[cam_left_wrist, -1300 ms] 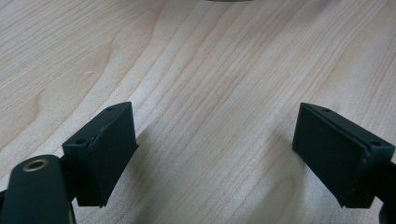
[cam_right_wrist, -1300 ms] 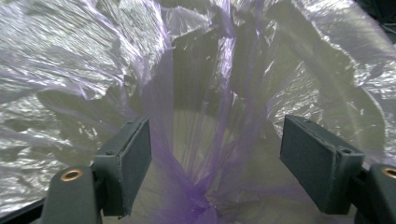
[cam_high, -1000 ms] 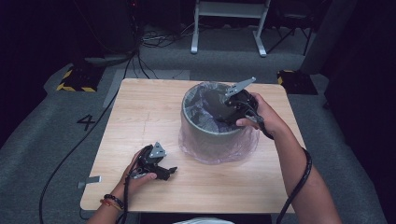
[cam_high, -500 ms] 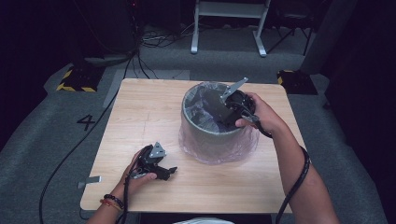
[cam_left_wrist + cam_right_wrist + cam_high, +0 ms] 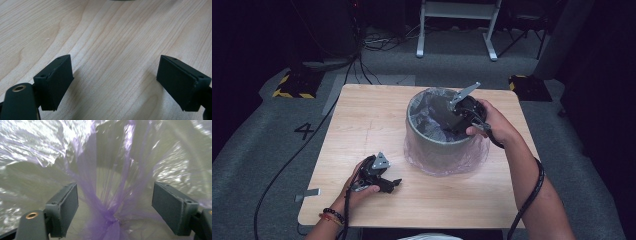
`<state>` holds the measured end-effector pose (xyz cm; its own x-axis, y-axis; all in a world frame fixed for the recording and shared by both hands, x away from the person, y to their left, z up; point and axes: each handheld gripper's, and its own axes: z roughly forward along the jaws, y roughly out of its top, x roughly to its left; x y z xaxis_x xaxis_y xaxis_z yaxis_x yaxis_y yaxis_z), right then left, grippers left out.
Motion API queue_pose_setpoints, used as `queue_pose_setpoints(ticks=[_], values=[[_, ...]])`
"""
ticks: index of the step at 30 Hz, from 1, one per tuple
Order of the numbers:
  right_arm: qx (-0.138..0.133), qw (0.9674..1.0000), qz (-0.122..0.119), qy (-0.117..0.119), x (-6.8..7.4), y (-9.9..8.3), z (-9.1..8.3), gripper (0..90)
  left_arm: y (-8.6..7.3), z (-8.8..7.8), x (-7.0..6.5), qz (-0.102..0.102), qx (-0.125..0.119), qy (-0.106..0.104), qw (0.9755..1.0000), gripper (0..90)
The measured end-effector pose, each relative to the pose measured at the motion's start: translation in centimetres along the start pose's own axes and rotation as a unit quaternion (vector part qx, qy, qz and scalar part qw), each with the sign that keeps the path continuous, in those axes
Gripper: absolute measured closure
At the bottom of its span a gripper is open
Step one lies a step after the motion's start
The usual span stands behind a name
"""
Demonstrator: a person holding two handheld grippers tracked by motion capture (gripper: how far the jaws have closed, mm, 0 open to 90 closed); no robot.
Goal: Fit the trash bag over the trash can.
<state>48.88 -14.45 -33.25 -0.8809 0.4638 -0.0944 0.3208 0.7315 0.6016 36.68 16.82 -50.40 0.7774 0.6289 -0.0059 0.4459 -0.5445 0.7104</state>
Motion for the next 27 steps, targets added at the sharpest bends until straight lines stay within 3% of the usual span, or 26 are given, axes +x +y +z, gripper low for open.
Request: queue_pose_setpoints(ticks=[11, 27], values=[[-0.049, 0.9987, -0.001, -0.010, 0.2, -0.2, -2.0, 20.4, 0.0, 0.0, 0.0, 0.000, 0.000, 0.000, 1.0000, 13.3], [-0.075, 0.9971, -0.001, -0.015, 0.1, -2.0, -4.3, 19.4, 0.0, 0.0, 0.0, 0.000, 0.000, 0.000, 1.0000, 13.3]])
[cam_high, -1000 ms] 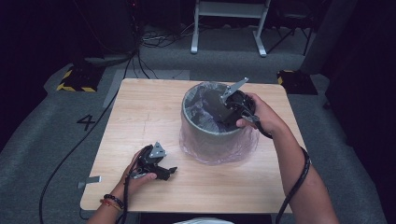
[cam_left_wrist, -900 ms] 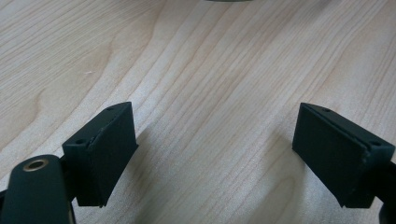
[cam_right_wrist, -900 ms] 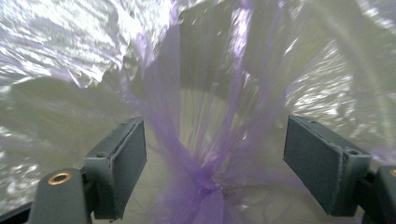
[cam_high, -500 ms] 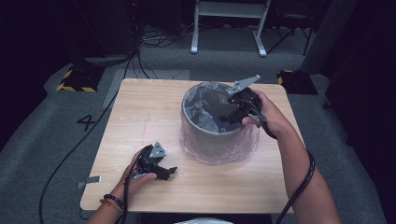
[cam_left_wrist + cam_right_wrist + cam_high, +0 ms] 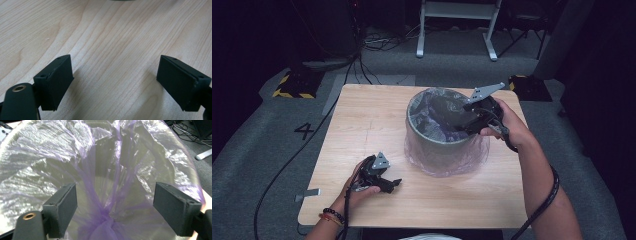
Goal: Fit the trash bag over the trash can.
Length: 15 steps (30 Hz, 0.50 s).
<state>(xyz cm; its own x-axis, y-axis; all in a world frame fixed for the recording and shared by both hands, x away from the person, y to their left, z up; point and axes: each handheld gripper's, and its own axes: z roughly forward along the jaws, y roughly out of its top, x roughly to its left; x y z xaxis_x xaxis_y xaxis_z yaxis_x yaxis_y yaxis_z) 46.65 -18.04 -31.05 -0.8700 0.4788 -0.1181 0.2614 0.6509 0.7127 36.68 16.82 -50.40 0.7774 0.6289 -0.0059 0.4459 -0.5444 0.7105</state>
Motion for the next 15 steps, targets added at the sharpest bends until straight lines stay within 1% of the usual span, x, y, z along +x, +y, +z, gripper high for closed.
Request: queue_pose_setpoints(ticks=[6, 9, 13, 15], values=[[-0.003, 1.0000, 0.001, -0.003, -0.1, -0.5, -0.7, 19.2, 0.0, 0.0, 0.0, 0.000, 0.000, 0.000, 1.0000, 13.3], [-0.010, 0.9999, 0.002, -0.005, -0.1, -0.8, -1.2, 19.0, 0.0, 0.0, 0.0, 0.000, 0.000, 0.001, 1.0000, 13.3], [-0.016, 0.9999, -0.002, -0.005, 0.1, -1.0, -1.6, 18.9, 0.0, 0.0, 0.0, 0.000, 0.000, 0.000, 1.0000, 13.3], [-0.016, 0.9998, -0.004, -0.009, 0.2, -1.2, -1.8, 18.9, 0.0, 0.0, 0.0, 0.000, 0.000, 0.000, 1.0000, 13.3]])
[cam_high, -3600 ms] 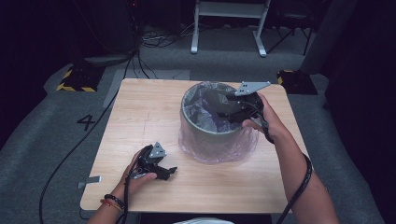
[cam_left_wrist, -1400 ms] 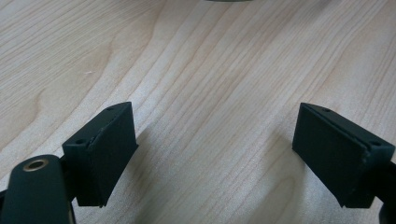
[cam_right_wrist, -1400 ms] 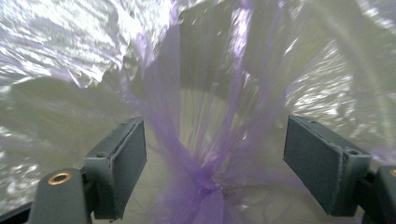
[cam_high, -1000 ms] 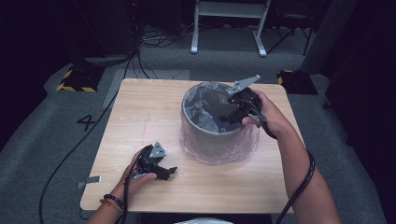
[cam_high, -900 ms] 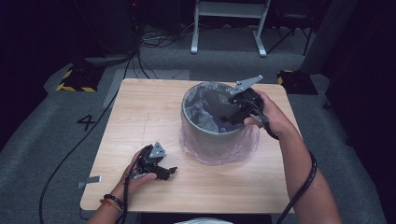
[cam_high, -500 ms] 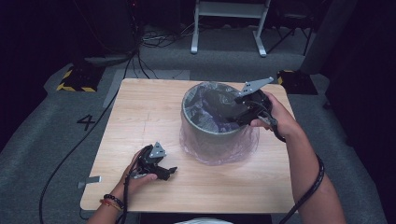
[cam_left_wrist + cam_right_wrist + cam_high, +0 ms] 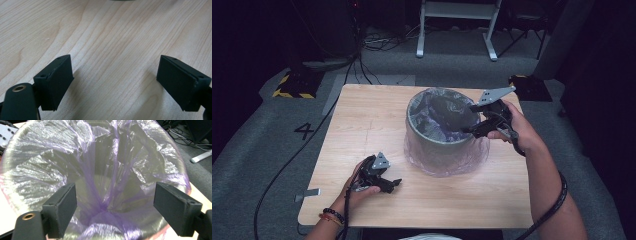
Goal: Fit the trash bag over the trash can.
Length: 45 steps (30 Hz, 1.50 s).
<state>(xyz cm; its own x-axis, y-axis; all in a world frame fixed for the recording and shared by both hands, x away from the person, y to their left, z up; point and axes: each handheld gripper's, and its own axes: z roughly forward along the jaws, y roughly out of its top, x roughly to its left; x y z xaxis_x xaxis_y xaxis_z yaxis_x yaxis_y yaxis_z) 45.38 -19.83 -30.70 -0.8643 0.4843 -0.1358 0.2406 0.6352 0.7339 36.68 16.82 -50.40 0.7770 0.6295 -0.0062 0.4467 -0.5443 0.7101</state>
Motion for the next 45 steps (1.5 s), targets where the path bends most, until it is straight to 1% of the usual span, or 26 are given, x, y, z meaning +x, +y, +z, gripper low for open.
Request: queue_pose_setpoints(ticks=[4, 7, 9, 14, 21, 25, 27, 37, 43, 45], values=[[0.000, 1.0000, -0.006, -0.003, 0.2, -0.6, -0.4, 18.7, 0.0, 0.0, 0.0, 0.000, 0.000, 0.000, 1.0000, 13.3], [-0.006, 1.0000, -0.004, -0.006, 0.2, -1.1, -0.8, 19.0, 0.0, 0.0, 0.0, 0.000, 0.000, 0.000, 1.0000, 13.3], [-0.013, 0.9999, 0.003, -0.009, 0.1, -1.3, -1.1, 19.4, 0.0, 0.0, 0.0, 0.000, 0.000, 0.000, 1.0000, 13.3], [-0.028, 0.9995, 0.001, -0.014, 0.2, -1.8, -1.7, 19.6, 0.0, 0.0, 0.0, 0.000, 0.000, 0.000, 1.0000, 13.3], [-0.036, 0.9992, 0.001, -0.017, 0.4, -2.3, -2.6, 19.0, 0.0, 0.0, 0.0, 0.000, 0.000, 0.000, 1.0000, 13.3], [-0.034, 0.9993, -0.009, -0.016, 0.9, -2.7, -3.0, 18.1, 0.0, 0.0, 0.0, 0.000, 0.000, 0.000, 1.0000, 13.3], [-0.036, 0.9992, -0.007, -0.015, 1.1, -3.0, -3.2, 18.1, 0.0, 0.0, 0.0, 0.000, 0.000, 0.000, 1.0000, 13.3], [-0.025, 0.9995, -0.008, -0.015, 1.2, -4.1, -3.0, 18.0, 0.0, 0.0, 0.0, 0.000, 0.000, 0.000, 1.0000, 13.3], [-0.014, 0.9997, -0.008, -0.019, 1.3, -4.9, -2.7, 18.0, 0.0, 0.0, 0.0, 0.000, 0.000, 0.000, 1.0000, 13.3], [-0.009, 0.9998, -0.004, -0.019, 1.3, -5.3, -2.6, 18.0, 0.0, 0.0, 0.0, 0.000, 0.000, 0.000, 1.0000, 13.3]])
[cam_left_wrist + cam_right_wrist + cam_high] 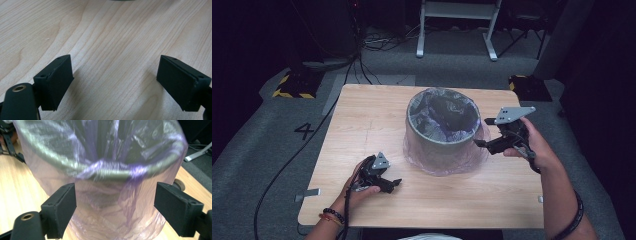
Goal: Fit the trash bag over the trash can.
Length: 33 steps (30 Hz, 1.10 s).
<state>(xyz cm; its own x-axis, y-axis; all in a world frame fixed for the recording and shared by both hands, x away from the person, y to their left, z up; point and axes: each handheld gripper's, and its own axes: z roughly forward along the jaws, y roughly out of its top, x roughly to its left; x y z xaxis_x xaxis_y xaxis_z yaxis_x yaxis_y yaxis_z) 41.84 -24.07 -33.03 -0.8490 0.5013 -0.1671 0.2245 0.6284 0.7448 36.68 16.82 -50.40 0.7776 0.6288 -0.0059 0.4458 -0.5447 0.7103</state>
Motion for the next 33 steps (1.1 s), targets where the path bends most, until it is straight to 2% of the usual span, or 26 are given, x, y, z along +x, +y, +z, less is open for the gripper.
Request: queue_pose_setpoints(ticks=[17, 33], values=[[0.049, 0.9988, -0.004, 0.001, 0.7, -3.0, 2.0, 18.0, 0.0, 0.0, 0.0, 0.000, 0.000, 0.000, 1.0000, 13.3], [0.100, 0.9950, -0.007, 0.007, 1.9, -5.8, 4.1, 18.0, 0.0, 0.0, 0.0, 0.000, 0.000, 0.000, 1.0000, 13.3]])
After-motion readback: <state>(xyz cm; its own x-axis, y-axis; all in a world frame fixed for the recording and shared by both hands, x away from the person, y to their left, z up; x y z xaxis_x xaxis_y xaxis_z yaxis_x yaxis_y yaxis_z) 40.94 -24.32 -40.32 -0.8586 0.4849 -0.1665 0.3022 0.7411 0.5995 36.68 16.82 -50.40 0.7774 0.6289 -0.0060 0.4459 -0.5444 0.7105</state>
